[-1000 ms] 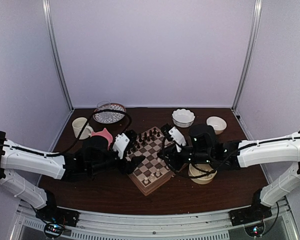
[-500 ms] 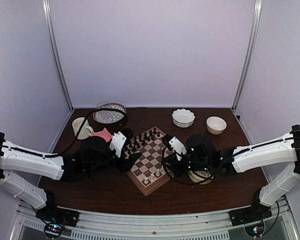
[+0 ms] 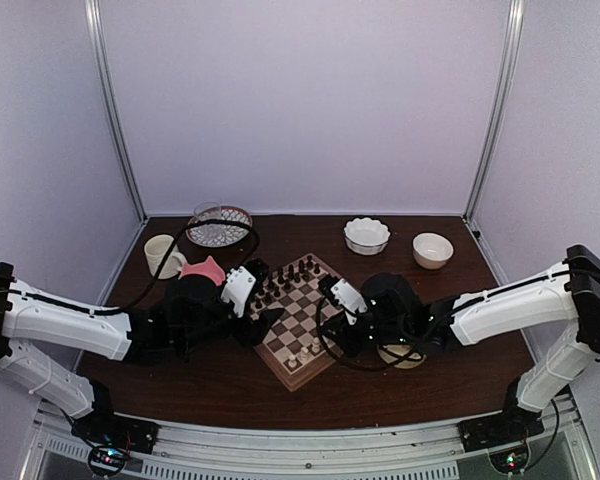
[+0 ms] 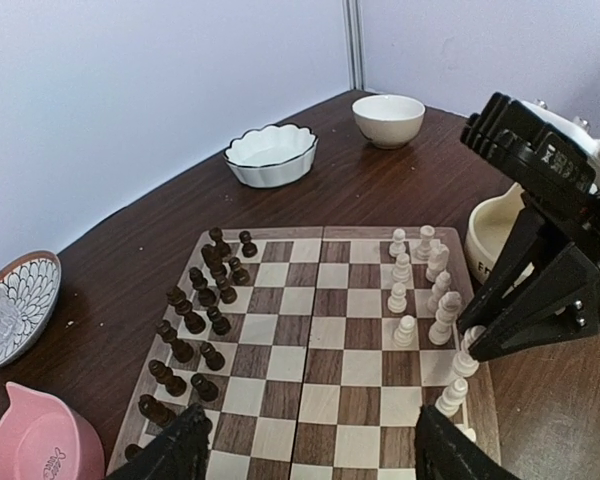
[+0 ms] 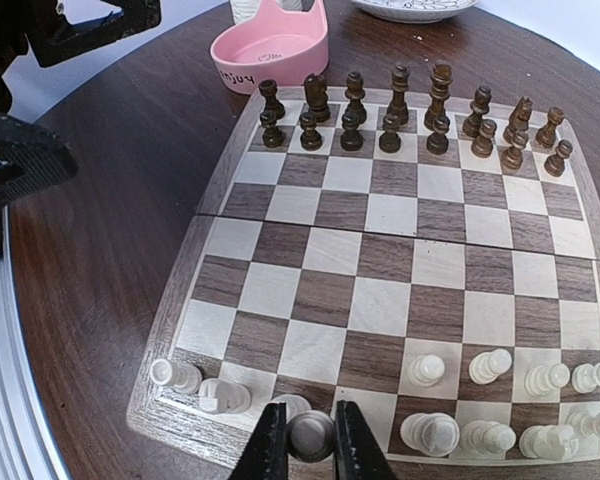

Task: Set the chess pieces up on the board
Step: Place the queen at d1.

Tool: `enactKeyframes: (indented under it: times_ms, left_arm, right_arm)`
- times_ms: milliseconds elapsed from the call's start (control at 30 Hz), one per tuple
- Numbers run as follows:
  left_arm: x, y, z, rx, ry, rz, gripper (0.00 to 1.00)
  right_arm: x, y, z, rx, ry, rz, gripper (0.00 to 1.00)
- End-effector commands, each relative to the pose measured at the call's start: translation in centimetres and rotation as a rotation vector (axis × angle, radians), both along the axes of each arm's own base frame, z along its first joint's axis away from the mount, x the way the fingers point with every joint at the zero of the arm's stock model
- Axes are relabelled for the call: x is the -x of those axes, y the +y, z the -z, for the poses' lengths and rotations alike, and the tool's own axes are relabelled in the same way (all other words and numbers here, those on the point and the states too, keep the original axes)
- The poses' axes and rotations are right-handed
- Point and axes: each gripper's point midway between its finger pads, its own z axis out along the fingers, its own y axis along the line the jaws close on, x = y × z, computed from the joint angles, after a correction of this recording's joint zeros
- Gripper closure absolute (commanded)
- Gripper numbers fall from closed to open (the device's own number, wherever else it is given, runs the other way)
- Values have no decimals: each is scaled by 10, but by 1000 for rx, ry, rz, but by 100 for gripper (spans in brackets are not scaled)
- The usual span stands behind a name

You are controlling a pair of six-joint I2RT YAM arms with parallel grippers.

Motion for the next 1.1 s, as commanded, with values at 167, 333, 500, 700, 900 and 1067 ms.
enactKeyframes:
  times_ms: [167, 333, 500, 700, 900, 1067]
  left_arm:
    - [-3, -7, -12, 36, -6, -2, 29]
    - [-3, -7, -11, 35, -3, 0, 29]
    - [-3, -8, -11, 33, -1, 2, 29]
    - [-1, -9, -10, 33, 3, 11, 29]
    - [-1, -10, -10, 31, 4, 13, 29]
    - [-1, -10, -9, 28, 5, 15, 29]
  right_arm:
    - [-19, 5, -4, -15, -17, 53, 96]
    - [-22, 5, 0, -3, -10, 59, 96]
    - [-22, 6, 4, 3, -1, 60, 96]
    - [-25, 5, 7, 17, 1, 69, 95]
    - [-26, 3, 9, 27, 4, 76, 94]
    - [-27, 2, 13, 40, 12, 78, 94]
